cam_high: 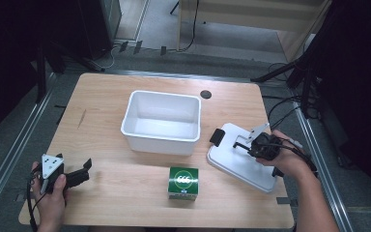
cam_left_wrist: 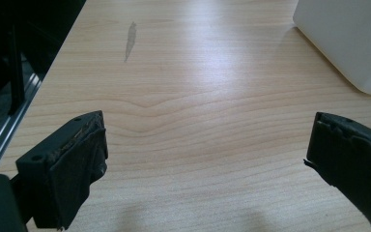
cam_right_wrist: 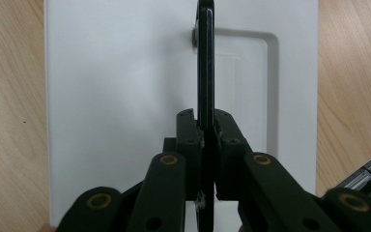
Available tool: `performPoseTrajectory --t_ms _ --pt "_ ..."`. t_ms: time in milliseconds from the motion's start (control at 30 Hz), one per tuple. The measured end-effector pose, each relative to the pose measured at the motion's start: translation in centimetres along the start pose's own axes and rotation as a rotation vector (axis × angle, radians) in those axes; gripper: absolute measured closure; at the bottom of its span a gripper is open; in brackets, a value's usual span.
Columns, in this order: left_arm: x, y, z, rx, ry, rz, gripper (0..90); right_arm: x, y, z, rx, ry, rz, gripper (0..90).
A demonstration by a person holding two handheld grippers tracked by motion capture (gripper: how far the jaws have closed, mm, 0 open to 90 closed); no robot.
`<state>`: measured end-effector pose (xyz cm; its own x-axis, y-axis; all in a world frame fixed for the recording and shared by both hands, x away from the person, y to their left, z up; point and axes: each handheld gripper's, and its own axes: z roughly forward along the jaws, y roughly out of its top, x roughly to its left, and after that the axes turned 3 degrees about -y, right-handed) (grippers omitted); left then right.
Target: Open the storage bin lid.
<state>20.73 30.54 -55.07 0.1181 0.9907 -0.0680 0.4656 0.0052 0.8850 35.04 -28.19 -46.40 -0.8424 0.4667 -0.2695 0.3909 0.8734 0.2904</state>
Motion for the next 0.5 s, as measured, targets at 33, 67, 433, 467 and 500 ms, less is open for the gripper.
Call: performPoseTrajectory --t_ms 33,67,433,467,500 --pt "0.0 0.0 0.0 0.000 0.000 -0.001 1.5 0.1 0.0 -0.1 -0.002 0.004 0.011 79.0" --pt "0.0 0.0 0.0 0.000 0.000 -0.001 1.5 0.1 -0.1 -0.2 -0.007 0.008 0.017 75.6" --pt "0.0 0.0 0.0 0.000 0.000 -0.001 1.5 1.3 0.9 -2.1 0.016 -0.020 0.036 7.2" --pt "0.0 0.0 0.0 0.000 0.000 -0.001 1.5 1.3 0.9 -2.1 0.016 -0.020 0.036 7.2" --pt "0.0 0.0 0.0 0.000 0.001 -0.001 1.5 1.6 1.1 -2.6 0.003 -0.003 0.014 0.1"
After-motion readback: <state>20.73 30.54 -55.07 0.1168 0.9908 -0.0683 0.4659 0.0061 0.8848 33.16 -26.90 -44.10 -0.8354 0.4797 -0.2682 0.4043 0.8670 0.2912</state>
